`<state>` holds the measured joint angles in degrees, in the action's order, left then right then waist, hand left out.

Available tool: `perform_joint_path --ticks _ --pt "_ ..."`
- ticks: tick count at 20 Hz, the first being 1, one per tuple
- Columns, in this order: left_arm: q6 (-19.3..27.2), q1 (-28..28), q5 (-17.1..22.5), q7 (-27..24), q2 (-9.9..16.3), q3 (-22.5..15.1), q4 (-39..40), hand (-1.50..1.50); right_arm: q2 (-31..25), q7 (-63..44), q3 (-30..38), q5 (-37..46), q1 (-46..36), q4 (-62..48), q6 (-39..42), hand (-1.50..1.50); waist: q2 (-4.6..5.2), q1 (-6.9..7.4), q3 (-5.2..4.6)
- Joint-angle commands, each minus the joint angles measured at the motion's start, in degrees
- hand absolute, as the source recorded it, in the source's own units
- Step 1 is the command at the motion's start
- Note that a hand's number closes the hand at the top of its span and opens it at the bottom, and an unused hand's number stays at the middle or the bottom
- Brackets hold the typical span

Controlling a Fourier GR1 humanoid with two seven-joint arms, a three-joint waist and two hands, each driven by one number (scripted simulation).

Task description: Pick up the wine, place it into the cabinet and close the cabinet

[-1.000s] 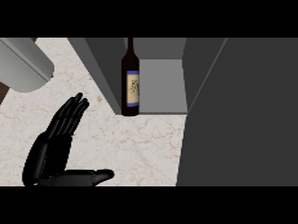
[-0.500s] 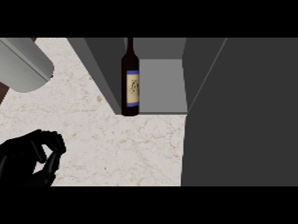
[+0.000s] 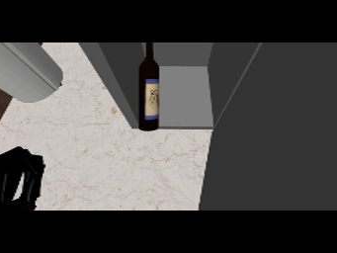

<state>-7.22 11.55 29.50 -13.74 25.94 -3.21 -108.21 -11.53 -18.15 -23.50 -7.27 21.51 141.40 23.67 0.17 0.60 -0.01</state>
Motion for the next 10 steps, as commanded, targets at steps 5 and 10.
perform_joint_path --ticks 5,10 --pt "-4.97 0.34 2.12 -0.34 1.81 3.27 2.34 1.50 5.17 -6.84 -7.97 -5.35 -9.80 0.22 -1.46 1.50 -0.05 0.28 -0.07" --pt "-5.38 2.35 2.85 0.74 1.50 3.35 -0.68 1.50 9.92 -12.54 -8.90 -4.40 -20.12 -4.66 -4.40 1.50 -0.08 1.14 -0.10"
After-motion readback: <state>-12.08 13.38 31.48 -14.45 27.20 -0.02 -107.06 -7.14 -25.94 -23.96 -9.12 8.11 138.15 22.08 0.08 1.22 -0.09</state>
